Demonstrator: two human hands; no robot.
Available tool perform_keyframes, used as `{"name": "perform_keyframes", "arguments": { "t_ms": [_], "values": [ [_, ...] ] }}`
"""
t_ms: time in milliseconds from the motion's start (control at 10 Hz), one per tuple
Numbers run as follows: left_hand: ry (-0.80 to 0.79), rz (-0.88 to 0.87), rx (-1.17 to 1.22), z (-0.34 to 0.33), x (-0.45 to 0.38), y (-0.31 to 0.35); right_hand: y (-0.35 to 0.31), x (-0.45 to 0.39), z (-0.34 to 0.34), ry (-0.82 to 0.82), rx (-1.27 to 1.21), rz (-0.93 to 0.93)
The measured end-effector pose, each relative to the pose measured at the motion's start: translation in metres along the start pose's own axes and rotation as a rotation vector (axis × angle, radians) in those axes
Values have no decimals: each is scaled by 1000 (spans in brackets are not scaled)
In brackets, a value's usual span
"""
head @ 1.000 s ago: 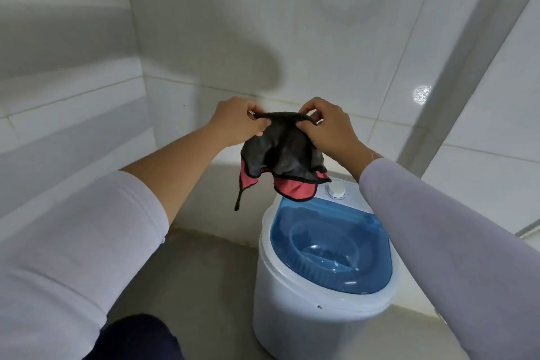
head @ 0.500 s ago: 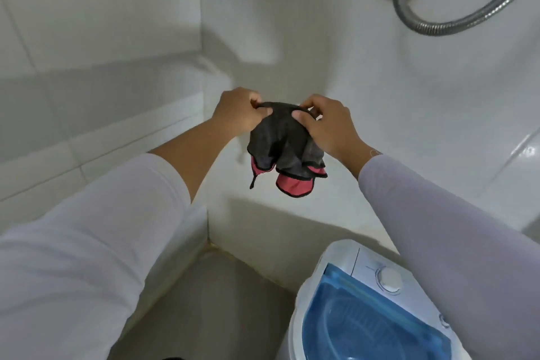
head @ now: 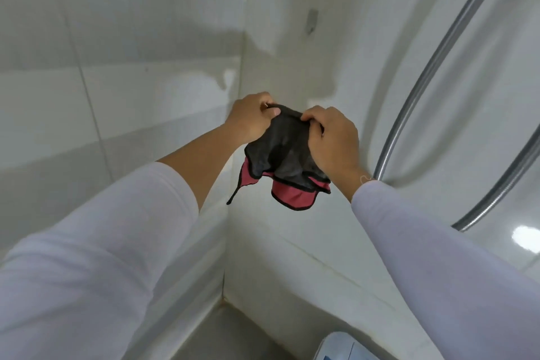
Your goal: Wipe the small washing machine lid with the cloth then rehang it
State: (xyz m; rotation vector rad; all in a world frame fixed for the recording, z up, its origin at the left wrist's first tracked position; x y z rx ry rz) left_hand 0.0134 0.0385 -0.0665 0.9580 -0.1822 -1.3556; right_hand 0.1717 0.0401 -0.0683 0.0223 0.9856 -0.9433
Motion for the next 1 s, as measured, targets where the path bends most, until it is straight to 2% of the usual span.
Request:
{"name": "perform_keyframes", "arguments": {
  "t_ms": [200, 300, 500, 600, 700, 800, 900, 1000],
  "values": [
    [179, -13, 202, 64, -60, 59, -44, -84, 44, 107, 62, 48],
    [196, -29, 260, 77, -90, 76, -53, -118, 53, 101, 100, 21],
    [138, 77, 251, 66, -123, 73, -43, -145, 39, -32, 238, -67],
    [109, 106, 233, 48, -117, 63, -33, -138, 28, -89, 254, -125],
    [89, 165, 277, 29, -103, 53, -28, -125, 18, -93, 163, -179],
    [47, 240, 326, 3, -76, 46, -27, -103, 4, -130, -41, -269],
    [130, 330, 347, -13, -44, 40, -19, -71, -3, -230, -109, -358],
    [190, 448, 343, -30, 33, 10, -10, 27, 1, -417, -133, -420]
  ]
}}
Point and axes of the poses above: each hand's wrist, its own x-axis away from the middle knuckle, its own z-axis out of the back of the hand, y = z × x, the point moved 4 cm from there along -x, towards the middle knuckle, and after that the axes turned 3 degrees about y, right-handed, at the moved point
